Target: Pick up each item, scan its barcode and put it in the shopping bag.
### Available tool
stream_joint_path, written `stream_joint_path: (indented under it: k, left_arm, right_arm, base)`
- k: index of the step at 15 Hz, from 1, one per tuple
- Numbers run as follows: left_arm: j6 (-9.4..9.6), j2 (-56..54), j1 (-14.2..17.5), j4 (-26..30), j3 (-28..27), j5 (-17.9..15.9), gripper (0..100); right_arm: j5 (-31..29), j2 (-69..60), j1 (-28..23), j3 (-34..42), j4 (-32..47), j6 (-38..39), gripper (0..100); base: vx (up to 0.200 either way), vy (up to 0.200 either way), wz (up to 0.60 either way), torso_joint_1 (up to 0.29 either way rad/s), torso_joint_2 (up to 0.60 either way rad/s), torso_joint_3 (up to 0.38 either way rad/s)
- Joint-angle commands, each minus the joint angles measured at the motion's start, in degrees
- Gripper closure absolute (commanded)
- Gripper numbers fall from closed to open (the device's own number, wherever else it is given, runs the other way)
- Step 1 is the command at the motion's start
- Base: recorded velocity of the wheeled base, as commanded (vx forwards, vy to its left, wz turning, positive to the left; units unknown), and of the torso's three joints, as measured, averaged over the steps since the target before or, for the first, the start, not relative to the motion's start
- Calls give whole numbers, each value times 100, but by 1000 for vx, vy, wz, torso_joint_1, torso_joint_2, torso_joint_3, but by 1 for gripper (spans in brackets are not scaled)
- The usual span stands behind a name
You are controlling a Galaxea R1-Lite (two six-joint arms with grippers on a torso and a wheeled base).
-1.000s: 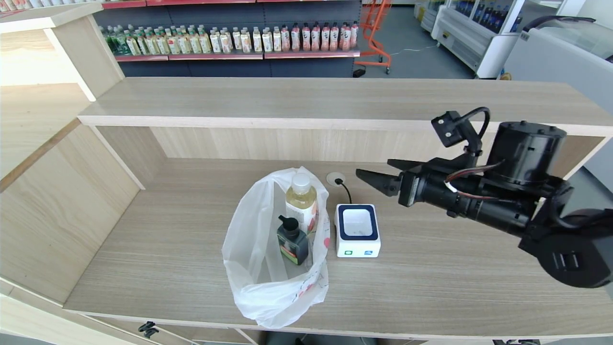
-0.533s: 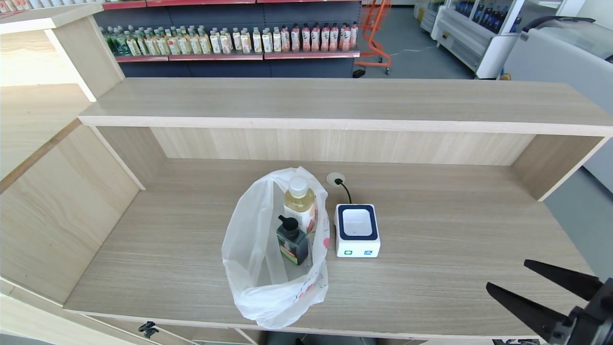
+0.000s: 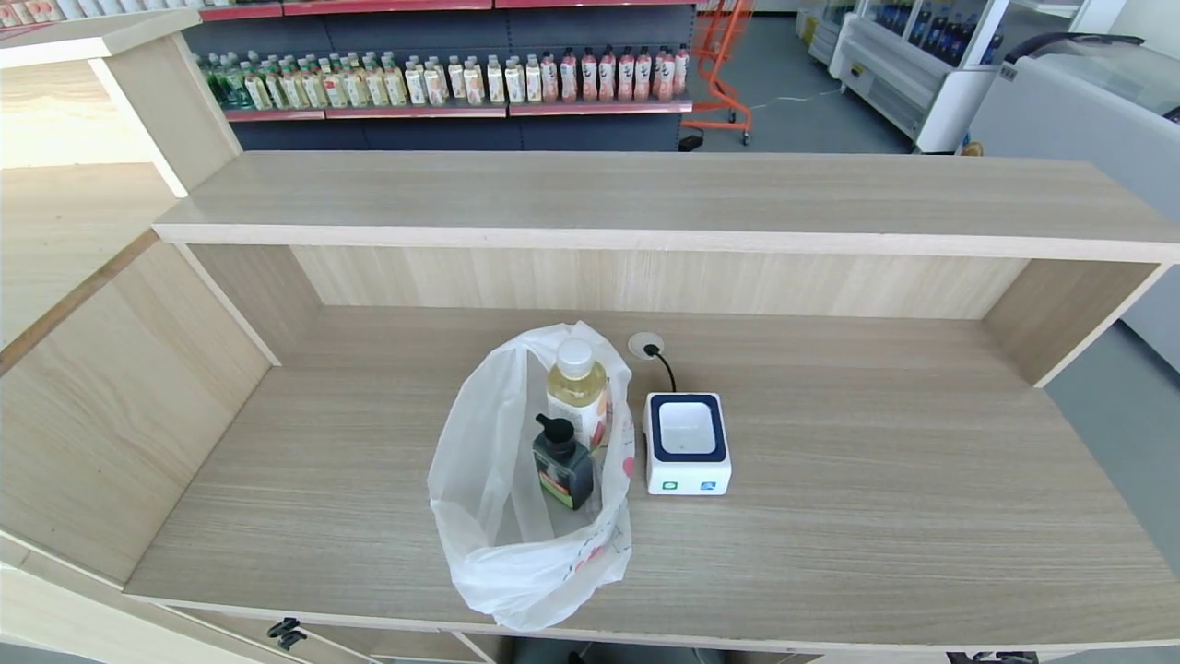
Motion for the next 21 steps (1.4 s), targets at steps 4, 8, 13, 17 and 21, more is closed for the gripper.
stream_joint_path:
  k: [4,8,13,17,21]
  left_arm:
    - [-1,9,-1,2,1,5,0]
    - [-1,9,-1,2,1,5,0]
    - [-1,9,-1,2,1,-4,0]
    - [26,105,-1,2,1,-4,0]
    - [26,9,-1,2,1,-4,0]
  right_arm:
    - [-65,-855,-326,51,170,-35,0]
    - [-74,-855,-326,51,179,35,100]
    - [-74,-855,-326,51,179,132,100]
    - [-74,-855,-326,51,179,132,100]
    - [-74,-855,-326,51,179,132,100]
  base:
    - [0,0,0,0,0,0]
    - [0,0,0,0,0,0]
    - [0,0,0,0,0,0]
    - [0,-50,0,1,2,2]
    - [0,-200,0,5,0,1]
